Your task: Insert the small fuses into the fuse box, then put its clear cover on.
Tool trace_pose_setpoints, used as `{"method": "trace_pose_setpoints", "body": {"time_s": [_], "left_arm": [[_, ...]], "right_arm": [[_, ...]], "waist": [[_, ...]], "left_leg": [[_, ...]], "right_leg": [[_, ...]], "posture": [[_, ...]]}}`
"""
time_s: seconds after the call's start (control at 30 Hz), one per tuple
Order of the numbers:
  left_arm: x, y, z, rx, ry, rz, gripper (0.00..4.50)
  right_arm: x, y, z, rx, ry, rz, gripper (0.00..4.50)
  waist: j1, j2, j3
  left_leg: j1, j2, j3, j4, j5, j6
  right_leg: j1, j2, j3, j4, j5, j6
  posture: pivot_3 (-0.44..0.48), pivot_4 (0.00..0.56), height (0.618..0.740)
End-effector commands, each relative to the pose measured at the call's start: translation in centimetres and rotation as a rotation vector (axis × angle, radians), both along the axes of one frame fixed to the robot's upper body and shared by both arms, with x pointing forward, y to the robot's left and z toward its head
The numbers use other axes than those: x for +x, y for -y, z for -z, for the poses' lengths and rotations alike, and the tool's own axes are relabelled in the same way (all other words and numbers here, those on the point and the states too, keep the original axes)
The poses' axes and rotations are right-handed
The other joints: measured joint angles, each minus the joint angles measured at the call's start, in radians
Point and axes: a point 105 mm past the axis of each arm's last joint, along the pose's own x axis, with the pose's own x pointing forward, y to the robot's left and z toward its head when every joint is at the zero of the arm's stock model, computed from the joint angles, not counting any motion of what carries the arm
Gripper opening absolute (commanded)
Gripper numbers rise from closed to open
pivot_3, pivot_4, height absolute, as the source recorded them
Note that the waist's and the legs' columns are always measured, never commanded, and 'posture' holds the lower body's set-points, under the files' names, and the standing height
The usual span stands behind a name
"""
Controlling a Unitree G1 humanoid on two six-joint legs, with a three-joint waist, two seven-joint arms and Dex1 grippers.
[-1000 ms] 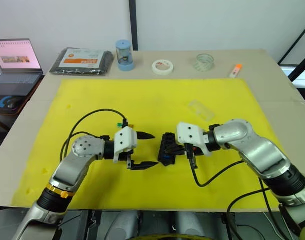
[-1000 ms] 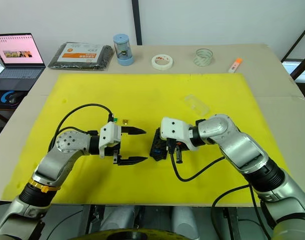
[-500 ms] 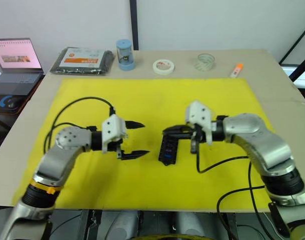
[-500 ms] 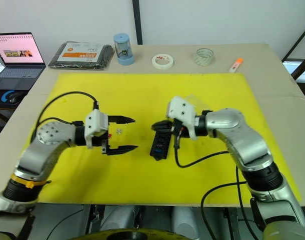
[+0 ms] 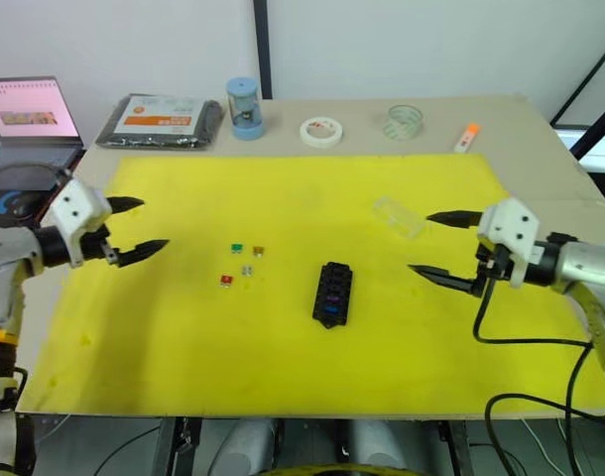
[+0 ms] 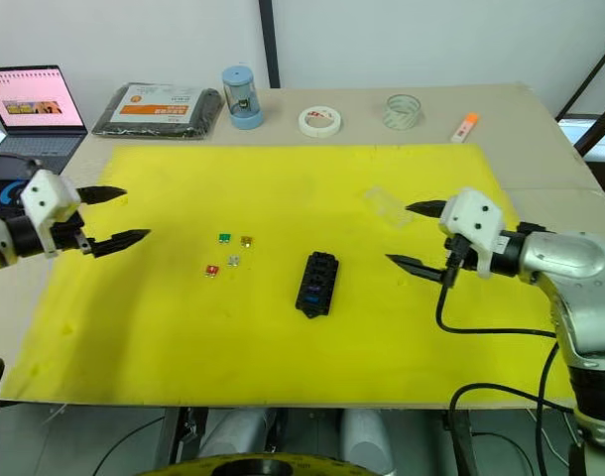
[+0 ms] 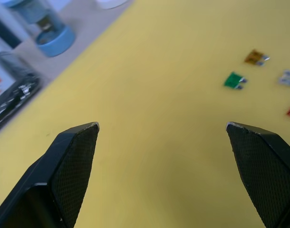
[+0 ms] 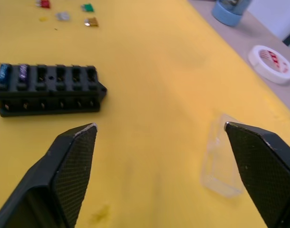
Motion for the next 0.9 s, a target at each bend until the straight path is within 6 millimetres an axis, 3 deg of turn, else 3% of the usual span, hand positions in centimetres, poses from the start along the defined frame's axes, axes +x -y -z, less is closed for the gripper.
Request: {"method": "trace_pose_setpoints", "body": {"time_s": [0.03,0.1,0.23,0.33,0.4,0.5,0.67,0.9], "left_arm": [[-0.2,-1.1,-0.5,0.016,0.015,-0.035,4.5],[-0.3,-1.4,0.2,-0.064,-0.098,-0.066,4.5],[-0.6,0.1,-0.3,-0.459,-0.401,-0.088,4.5],[-2.2,1.8,-0.8,-0.717,-0.689,-0.037,4.5],[-3.6,2.7,-0.7,-0.83,-0.868,-0.007,4.5],[-4.8,3.6,0.0,-0.901,-1.026,-0.002,4.5],[-4.1,5.5,2.8,-0.986,-1.181,-0.054,4.5],[-3.8,7.1,5.2,-0.973,-1.25,-0.085,4.5]], "right_arm": [[-0.3,-1.1,-2.3,0.037,0.085,-0.032,4.47],[-0.5,-2.7,-2.9,0.091,0.08,-0.067,4.47],[-1.9,-8.3,-3.3,0.116,0.059,-0.243,4.47],[-2.8,-12.1,-3.6,0.098,0.084,-0.373,4.47],[-3.2,-13.5,-3.6,0.084,0.086,-0.427,4.47],[-3.6,-14.6,-3.3,0.065,0.078,-0.475,4.47],[-3.9,-15.5,-2.9,0.061,0.057,-0.514,4.47],[-3.7,-16.2,-3.0,0.048,0.049,-0.522,4.47]], "waist": [[0.0,0.0,0.0],[-0.002,0.0,0.0],[-0.005,0.0,0.0],[-0.013,-0.001,0.0],[-0.022,-0.001,0.0],[-0.025,-0.001,0.0],[-0.021,-0.002,0.0],[-0.024,-0.004,-0.001]], "left_leg": [[0.0,0.0,0.0,0.0,0.0,0.0],[0.0,0.0,0.0,0.0,0.0,0.0],[-0.001,0.001,-0.001,0.0,0.0,0.0],[-0.001,0.001,-0.001,0.001,-0.001,0.002],[-0.001,0.001,-0.001,0.001,-0.001,0.001],[0.0,0.0,-0.001,0.001,-0.001,0.001],[0.0,0.0,-0.002,0.002,0.0,-0.001],[-0.001,0.002,-0.001,0.002,-0.001,-0.003]], "right_leg": [[0.0,0.0,0.0,0.0,0.0,0.0],[0.0,0.0,0.0,0.0,0.0,0.0],[-0.001,0.001,0.001,0.001,0.0,0.0],[-0.001,0.002,0.0,0.002,0.0,0.0],[-0.001,0.002,0.0,0.002,0.0,0.001],[-0.001,0.002,0.0,0.002,0.0,0.001],[-0.001,0.002,0.0,0.004,0.0,0.0],[-0.003,0.002,0.001,0.004,0.0,0.0]], "posture": [[0.0,0.15,0.74],[0.0,0.15,0.74],[0.0,0.15,0.74],[0.0,0.15,0.74],[0.0,0.15,0.74],[0.0,0.15,0.74],[0.0,0.15,0.74],[0.0,0.15,0.74]]}}
